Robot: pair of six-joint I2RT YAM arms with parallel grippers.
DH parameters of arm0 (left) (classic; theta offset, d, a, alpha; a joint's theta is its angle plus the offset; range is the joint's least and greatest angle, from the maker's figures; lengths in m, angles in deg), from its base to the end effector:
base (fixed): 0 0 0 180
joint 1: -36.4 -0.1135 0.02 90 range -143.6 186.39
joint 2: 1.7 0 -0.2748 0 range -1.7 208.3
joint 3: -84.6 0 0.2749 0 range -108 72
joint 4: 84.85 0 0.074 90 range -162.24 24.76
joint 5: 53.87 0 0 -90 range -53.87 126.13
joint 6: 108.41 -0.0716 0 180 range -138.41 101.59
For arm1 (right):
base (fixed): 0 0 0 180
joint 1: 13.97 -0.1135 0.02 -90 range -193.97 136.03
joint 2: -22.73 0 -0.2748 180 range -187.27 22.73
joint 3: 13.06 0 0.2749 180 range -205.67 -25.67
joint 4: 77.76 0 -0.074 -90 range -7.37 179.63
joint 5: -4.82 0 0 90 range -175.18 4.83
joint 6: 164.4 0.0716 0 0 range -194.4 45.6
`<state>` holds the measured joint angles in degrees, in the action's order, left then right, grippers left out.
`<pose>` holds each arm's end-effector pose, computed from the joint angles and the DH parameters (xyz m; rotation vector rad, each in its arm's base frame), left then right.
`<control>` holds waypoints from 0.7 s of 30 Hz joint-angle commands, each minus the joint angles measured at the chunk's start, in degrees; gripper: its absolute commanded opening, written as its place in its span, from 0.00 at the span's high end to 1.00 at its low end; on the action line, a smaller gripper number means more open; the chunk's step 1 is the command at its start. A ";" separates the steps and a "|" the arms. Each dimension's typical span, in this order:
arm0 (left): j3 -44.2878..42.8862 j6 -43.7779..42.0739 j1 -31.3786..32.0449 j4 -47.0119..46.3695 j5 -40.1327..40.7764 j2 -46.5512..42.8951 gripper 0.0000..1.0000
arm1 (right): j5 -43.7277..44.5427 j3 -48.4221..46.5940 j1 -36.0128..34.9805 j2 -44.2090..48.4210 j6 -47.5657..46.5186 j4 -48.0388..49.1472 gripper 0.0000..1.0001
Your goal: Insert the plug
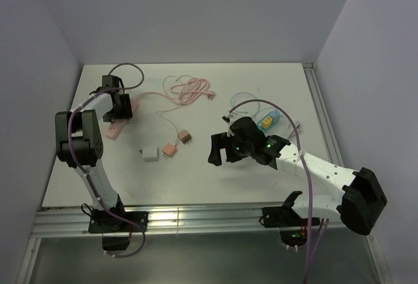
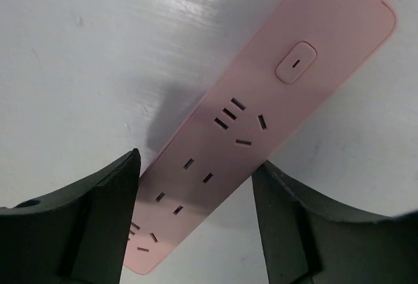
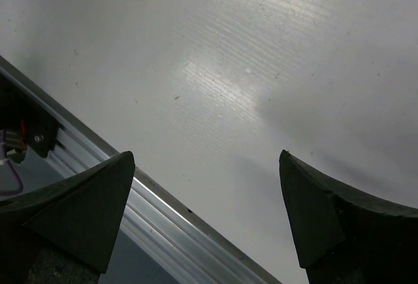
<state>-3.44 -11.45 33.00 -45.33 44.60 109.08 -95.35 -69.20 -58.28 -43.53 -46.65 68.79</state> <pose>0.4370 0.0365 0.1360 -0.2873 2.6330 0.1757 0.1949 0.2079 0.2172 -0.4485 2.4282 0.8001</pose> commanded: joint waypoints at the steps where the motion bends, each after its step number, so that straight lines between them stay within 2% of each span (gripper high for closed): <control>1: 5.12 15.27 3.39 5.33 -8.73 -1.44 0.42 | 2.26 -3.31 1.16 -1.85 -0.77 -0.52 0.02; 2: 5.39 16.67 5.84 6.38 -8.73 -1.45 0.45 | 2.35 -3.49 1.07 -2.38 -0.59 -0.52 0.02; 3: 5.56 21.21 6.29 7.44 -8.73 -0.92 0.59 | 2.35 -3.67 1.25 -2.91 -0.33 -0.34 0.02; 6: 9.60 27.11 9.01 5.87 -11.80 -1.62 0.76 | 3.66 -4.37 1.25 -4.13 0.20 -0.86 0.02; 8: 12.32 29.50 14.96 4.64 -10.24 -2.32 0.77 | 5.16 -5.07 1.34 -4.93 0.64 -0.87 0.02; 9: 13.29 33.60 17.09 4.20 -9.44 -3.11 0.78 | 5.51 -5.77 1.42 -6.06 0.82 -0.96 0.01; 11: 17.23 38.19 22.61 1.84 -11.62 -3.90 0.79 | 6.91 -6.83 1.77 -7.30 1.08 -1.22 0.02; 15: 22.69 48.64 29.58 -6.58 -16.29 -4.08 0.98 | 9.28 -11.74 2.04 -11.42 0.47 -2.80 0.02; 17: 24.72 50.86 34.31 -9.06 -18.12 -3.73 1.00 | 10.08 -13.42 2.04 -12.40 0.21 -3.59 0.02; 21: 25.78 55.60 39.69 -12.32 -19.10 -4.60 1.00 | 12.19 -15.27 2.65 -13.81 0.20 -4.82 0.03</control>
<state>16.71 21.69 59.68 -58.72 66.89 99.01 -86.50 -81.81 -56.47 -57.19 -45.82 65.58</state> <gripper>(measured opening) 0.654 0.975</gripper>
